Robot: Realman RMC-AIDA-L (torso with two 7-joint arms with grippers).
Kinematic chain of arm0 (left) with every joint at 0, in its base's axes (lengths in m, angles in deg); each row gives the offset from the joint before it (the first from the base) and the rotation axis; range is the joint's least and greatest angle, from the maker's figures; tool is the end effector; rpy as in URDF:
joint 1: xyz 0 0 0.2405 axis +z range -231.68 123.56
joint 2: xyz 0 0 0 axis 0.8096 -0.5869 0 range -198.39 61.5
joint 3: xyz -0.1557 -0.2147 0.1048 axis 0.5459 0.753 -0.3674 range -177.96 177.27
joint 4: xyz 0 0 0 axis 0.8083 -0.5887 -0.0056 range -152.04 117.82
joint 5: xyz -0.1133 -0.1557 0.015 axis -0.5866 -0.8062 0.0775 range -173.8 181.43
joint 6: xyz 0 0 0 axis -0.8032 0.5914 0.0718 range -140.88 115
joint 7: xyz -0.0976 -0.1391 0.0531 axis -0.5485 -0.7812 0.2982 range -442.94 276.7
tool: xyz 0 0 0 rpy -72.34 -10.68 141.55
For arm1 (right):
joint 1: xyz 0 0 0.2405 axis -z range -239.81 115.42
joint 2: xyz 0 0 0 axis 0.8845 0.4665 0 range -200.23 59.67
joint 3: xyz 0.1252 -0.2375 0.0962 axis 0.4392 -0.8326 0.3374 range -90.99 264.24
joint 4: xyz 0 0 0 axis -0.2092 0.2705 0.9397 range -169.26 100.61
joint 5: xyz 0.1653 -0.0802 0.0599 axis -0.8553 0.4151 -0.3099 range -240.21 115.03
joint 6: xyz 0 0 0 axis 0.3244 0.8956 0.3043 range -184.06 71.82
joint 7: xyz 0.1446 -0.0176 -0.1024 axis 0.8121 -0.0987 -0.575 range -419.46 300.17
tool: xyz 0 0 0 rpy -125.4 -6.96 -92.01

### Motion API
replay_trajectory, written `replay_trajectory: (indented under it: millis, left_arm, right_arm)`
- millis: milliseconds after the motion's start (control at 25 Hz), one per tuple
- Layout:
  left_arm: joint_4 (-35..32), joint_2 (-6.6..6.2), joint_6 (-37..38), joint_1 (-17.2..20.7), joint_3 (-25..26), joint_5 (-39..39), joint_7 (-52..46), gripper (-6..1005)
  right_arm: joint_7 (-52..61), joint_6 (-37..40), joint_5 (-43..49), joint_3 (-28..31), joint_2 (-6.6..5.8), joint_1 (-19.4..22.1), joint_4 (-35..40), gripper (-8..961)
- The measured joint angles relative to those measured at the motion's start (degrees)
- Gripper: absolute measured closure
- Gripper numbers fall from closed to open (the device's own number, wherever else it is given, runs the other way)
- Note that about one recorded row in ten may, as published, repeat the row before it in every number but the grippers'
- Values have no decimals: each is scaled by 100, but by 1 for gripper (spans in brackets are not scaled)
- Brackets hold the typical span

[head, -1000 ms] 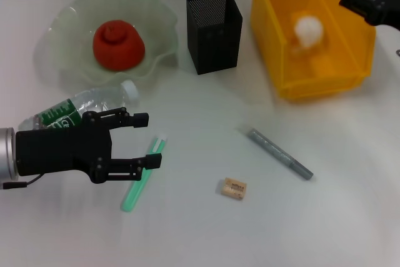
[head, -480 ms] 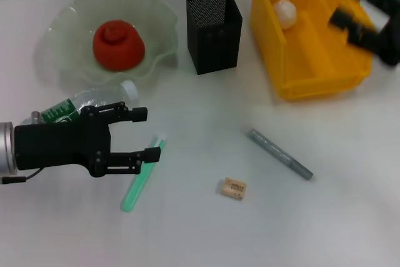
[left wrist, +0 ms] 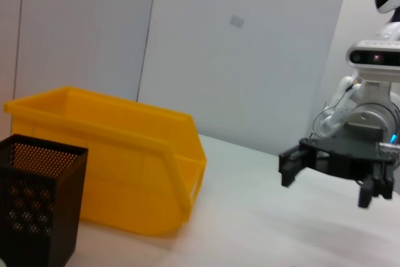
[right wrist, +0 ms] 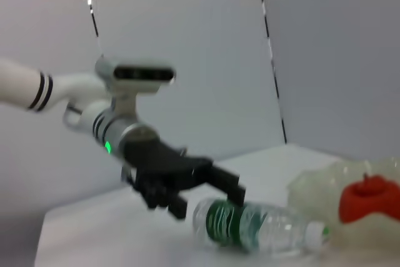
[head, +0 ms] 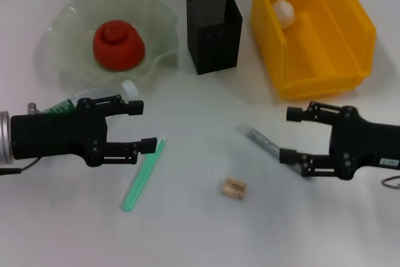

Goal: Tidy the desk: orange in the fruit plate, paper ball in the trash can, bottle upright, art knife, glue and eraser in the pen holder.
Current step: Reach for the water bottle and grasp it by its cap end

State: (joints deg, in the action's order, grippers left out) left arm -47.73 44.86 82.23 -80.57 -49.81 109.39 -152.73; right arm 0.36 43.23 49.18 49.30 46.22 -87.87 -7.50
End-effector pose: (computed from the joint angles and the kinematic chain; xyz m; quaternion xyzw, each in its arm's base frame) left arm -0.2786 0.3049 -0.0320 -0.9499 -0.1631 -0.2547 0.0793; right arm 0.2769 0.2878 -0.0425 -0.9361 0.1384 0.3067 0.1027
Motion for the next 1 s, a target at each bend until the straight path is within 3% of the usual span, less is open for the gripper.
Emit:
replay_trajectory:
  millis: [240, 360, 400, 680, 1000]
  left_arm:
    - [-128, -12, -76, -7, -18, 17, -218, 157]
    - [-496, -30, -244, -20, -26, 38, -617, 157]
    - [-917, -13, -326, -23, -29, 237, -978, 157]
    - [-2027, 33, -399, -143, -1, 1111, -2060, 157]
    - [-3165, 142, -355, -521, -72, 2774, -3315, 157]
  right_arm:
    - [-141, -389, 175, -3, 30, 55, 1, 142]
    - [-241, -478, 184, -3, 32, 79, -8, 142]
    - [-265, -484, 185, 2, 35, 89, -10, 142]
    - [-320, -487, 191, 49, 40, 123, -11, 142]
    - [-288, -488, 196, 50, 40, 125, -11, 142]
